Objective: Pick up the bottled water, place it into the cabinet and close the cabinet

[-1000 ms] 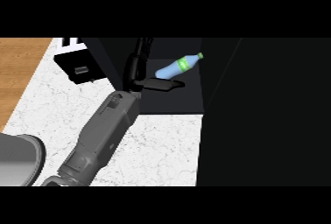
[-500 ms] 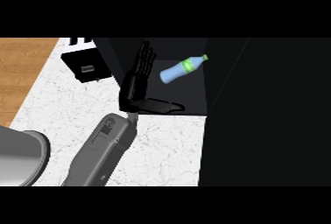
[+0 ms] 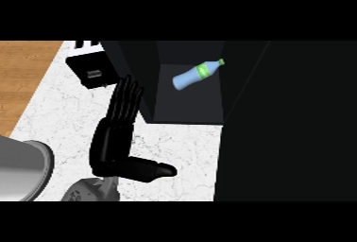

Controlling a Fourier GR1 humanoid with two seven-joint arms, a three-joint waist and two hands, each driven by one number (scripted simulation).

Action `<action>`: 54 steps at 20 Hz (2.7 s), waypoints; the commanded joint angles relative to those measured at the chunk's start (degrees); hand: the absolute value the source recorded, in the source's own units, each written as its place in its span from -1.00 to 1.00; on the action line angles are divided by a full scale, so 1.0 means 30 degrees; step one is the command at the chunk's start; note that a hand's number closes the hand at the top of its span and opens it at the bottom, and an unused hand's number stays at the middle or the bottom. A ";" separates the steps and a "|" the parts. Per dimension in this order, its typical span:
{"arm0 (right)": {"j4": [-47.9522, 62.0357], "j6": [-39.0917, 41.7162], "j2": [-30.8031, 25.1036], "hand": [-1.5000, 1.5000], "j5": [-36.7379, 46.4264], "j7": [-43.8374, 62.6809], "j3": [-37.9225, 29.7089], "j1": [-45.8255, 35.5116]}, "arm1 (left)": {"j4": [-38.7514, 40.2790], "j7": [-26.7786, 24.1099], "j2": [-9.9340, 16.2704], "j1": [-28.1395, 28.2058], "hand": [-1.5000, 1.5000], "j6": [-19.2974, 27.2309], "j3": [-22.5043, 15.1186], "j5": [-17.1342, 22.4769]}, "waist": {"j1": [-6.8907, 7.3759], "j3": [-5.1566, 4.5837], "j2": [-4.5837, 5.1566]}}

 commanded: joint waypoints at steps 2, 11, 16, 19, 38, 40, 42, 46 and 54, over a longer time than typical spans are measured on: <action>-0.0334 0.0449 -0.0875 -1.00 0.1147 0.0192 0.0733 -0.0329 | -0.5240 0.0472 0.0955 0.4675 -1.00 -0.0156 -0.1825 -0.0142 | -0.0159 -0.0021 0.0068; -0.2358 0.2504 -0.3691 1.00 0.3193 0.2575 0.3241 -0.0490 | -0.9341 -0.0648 0.3327 0.9295 -1.00 -0.1111 -0.0361 0.0668 | -0.0136 -0.0042 0.0088; -0.3452 0.2370 -0.3492 1.00 0.4752 0.3925 0.5625 -0.1180 | -1.1223 -0.1491 0.4202 1.1918 -1.00 -0.1988 0.0954 0.1722 | -0.0063 -0.0063 0.0074; -0.3059 0.1811 -0.2478 1.00 0.6364 0.4404 0.7423 -0.2230 | -1.2042 -0.2189 0.4992 1.3539 -1.00 -0.3200 0.2050 0.2560 | 0.0033 -0.0071 0.0057; 0.0027 -0.2435 0.2339 1.00 0.3763 1.1807 0.8040 -1.0991 | -1.1525 -0.3644 0.7043 1.8824 -1.00 -1.0090 0.9309 0.8984 | 0.0242 -0.0057 0.0214; 0.1106 -0.3531 0.2357 1.00 0.2712 1.2205 0.7056 -1.3192 | -1.2122 -0.3649 0.6799 1.9386 -1.00 -1.0595 0.9696 0.9386 | 0.0238 -0.0042 0.0218; 0.1229 -0.4874 0.2368 1.00 0.1971 1.2952 0.6516 -1.5465 | -1.0831 -0.4512 0.6515 2.0050 -1.00 -1.2319 1.0068 0.9340 | 0.0351 -0.0057 0.0197; 0.3423 -0.5122 0.2377 1.00 -0.0491 1.2347 0.4287 -1.7661 | -1.1834 -0.3436 0.6864 2.0636 -1.00 -1.2502 1.2298 1.1507 | 0.0130 -0.0021 0.0213; 0.7429 -0.4261 0.2381 1.00 -0.4854 1.2016 -0.0456 -2.1891 | -1.1197 -0.2532 0.6846 2.0840 -1.00 -1.4089 1.4062 1.3068 | -0.0004 -0.0012 0.0238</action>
